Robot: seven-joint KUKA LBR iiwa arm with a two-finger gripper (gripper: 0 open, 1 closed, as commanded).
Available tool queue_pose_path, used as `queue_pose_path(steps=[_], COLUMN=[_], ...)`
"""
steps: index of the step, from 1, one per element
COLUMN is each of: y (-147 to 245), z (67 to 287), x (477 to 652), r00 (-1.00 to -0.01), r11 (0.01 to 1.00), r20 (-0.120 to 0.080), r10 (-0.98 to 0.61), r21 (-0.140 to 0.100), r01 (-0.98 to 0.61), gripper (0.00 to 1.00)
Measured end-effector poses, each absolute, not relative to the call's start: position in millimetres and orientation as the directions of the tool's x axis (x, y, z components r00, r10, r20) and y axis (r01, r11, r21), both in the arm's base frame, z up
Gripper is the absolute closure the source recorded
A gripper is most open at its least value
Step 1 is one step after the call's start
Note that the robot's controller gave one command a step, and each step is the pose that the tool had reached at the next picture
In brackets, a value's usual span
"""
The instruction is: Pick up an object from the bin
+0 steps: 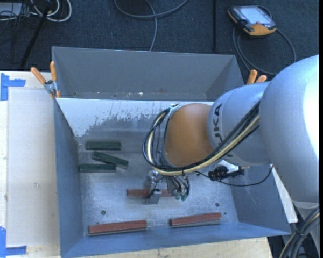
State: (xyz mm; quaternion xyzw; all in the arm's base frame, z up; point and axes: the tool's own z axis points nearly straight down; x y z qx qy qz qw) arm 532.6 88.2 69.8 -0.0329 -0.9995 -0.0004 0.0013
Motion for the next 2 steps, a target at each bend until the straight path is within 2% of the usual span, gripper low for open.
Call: queue_pose_path(steps=[2], y=[87.9], z=[82.0], x=[531.0], r00=[-0.998], r11=[0.998], r20=[0.006], r10=[0.067], r21=[0.0], r01=[0.067], gripper=[1.0])
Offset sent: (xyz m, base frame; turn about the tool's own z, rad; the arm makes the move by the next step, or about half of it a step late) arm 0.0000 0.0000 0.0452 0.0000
